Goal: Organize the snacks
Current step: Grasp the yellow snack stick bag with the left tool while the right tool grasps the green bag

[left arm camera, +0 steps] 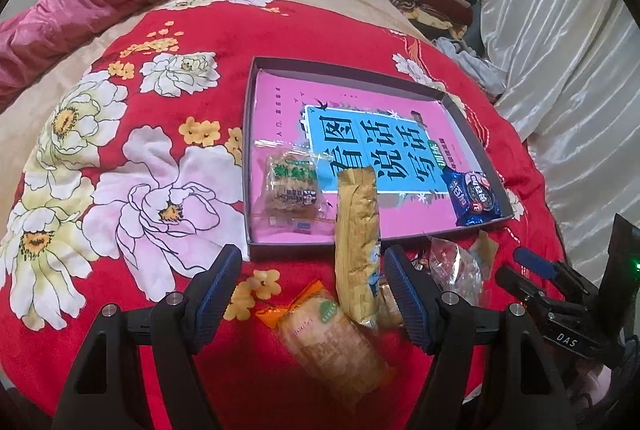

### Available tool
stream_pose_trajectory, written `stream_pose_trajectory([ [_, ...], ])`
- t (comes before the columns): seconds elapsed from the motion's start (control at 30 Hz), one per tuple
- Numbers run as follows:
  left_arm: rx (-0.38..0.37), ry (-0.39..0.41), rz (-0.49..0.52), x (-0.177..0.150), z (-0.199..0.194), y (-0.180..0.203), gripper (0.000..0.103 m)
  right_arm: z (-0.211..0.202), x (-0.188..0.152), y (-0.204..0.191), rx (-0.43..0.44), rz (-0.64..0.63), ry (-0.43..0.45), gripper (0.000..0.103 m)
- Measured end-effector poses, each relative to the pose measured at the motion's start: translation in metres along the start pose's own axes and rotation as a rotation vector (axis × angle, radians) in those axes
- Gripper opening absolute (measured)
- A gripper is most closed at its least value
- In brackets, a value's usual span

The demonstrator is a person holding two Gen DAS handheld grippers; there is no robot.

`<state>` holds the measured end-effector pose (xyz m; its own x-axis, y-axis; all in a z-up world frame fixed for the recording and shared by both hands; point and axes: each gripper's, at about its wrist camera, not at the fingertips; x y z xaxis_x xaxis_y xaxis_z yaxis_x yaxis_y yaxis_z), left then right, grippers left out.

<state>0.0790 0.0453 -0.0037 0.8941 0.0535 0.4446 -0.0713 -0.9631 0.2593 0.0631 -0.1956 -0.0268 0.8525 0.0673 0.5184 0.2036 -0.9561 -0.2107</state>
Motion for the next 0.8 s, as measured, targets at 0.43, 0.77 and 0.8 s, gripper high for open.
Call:
stream_pose_trajectory([
  [0.43,-0.01,-0.034,0.019,-0.006,0.008,0.009,0.075,0.009,-0.011,-0.005,-0.023,-0.052,-0.062,0.067],
  [0.77,-0.023,-0.053,0.031,-0.009,0.014,0.013,0.075,0.018,-0.014,-0.008,-0.018,-0.071,-0.1,0.067],
  [0.8,-0.022,-0.055,0.033,-0.009,0.016,0.013,0.075,0.019,-0.015,-0.009,-0.018,-0.075,-0.101,0.067],
])
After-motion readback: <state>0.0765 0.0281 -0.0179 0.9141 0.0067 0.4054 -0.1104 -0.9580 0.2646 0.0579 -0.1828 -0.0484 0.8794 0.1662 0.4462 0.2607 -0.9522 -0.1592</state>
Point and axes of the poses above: each gripper's, at about its wrist camera, not at the fingertips, and z roughly the way its jaws point, y to its right, x to its top, and after that the axes turned 6 degrees about -y, right-handed
